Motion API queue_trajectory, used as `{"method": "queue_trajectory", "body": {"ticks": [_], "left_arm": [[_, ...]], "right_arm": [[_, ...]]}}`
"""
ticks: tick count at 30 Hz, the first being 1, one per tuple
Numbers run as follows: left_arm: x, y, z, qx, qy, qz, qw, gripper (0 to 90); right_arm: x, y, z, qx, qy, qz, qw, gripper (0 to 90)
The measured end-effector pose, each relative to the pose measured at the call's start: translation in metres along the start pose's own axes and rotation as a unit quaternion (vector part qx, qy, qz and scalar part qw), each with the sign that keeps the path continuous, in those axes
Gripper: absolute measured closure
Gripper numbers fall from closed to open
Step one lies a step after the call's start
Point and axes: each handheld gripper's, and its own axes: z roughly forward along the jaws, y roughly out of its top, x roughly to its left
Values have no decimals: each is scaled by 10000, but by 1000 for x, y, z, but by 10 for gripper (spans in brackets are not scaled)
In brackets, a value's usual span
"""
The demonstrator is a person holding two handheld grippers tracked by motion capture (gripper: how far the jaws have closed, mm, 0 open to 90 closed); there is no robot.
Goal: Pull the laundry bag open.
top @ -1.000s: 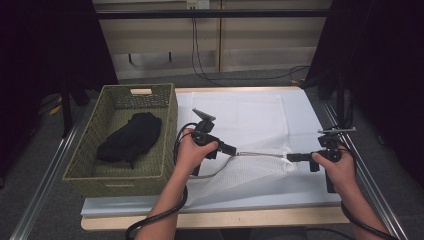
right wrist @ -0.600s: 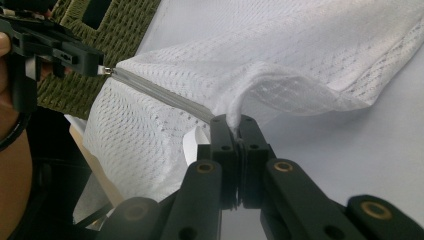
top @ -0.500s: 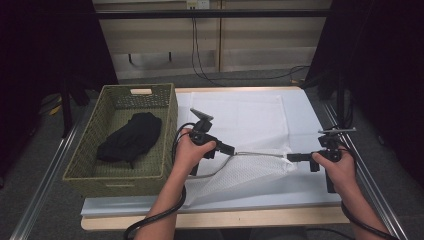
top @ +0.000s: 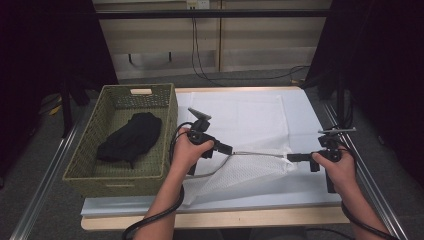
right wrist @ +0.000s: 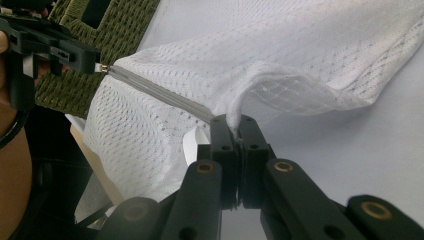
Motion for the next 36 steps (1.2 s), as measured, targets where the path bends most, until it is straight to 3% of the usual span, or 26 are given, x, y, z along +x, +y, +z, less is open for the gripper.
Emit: {"method": "queue_trajectory", "body": {"ticks": [4,5,7,10,23,29,36], "left_arm": [[1,0,-2,17,13,37,10000,867],[0,0,-3,-38,-102,-76,9999,867],[1,-1,-6,15,15,32,10000,867],[2,-1,-9,14,-86,-8,10000,867],[-2,-1,-9,33,63,-32,10000,867],[-4,0,-4,302,258,192,9990,867],[4,-9,-3,266,91,43,9996,867]], "right_arm": [[2,0,1,31,-15,-17,10000,894],[2,0,0,12,-8,-5,10000,894],[3,0,1,29,-45,-23,10000,894],[1,0,1,23,39,24,10000,894],[2,0,1,77,58,-46,9999,894],[-2,-4,-2,150,117,-23,9998,894],[-1,-8,-2,139,198,-53,9997,894]]}}
